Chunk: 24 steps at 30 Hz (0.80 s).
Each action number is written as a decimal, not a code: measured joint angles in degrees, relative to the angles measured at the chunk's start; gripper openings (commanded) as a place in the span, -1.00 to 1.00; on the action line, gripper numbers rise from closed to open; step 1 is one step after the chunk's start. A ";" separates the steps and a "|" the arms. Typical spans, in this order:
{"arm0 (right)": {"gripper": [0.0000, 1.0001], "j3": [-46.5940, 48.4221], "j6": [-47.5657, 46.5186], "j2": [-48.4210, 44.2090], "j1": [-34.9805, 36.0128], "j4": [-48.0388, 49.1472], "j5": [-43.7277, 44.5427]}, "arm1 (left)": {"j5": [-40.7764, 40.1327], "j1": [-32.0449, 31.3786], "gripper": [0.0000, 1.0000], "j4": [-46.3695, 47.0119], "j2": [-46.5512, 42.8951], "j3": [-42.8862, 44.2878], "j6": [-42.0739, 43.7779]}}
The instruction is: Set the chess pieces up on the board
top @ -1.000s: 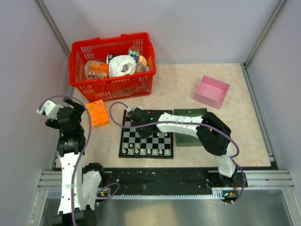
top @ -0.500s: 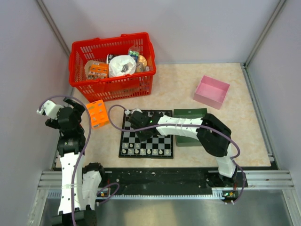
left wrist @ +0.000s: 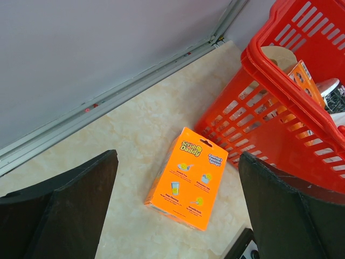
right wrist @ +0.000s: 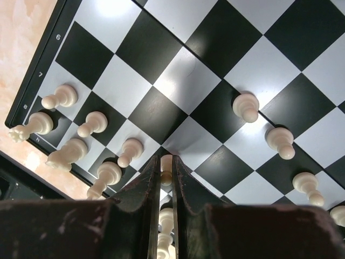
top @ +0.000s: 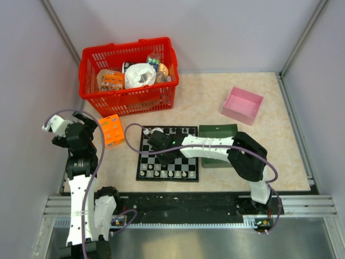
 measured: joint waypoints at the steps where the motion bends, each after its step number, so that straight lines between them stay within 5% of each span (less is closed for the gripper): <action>1: -0.81 0.00 0.07 0.00 0.13 -0.04 0.00 | 0.00 0.00 0.98 0.00 0.00 0.00 0.00; 24: -0.81 -0.76 0.68 -0.48 0.94 -0.11 -0.39 | 0.00 0.00 0.97 0.00 0.00 0.00 0.00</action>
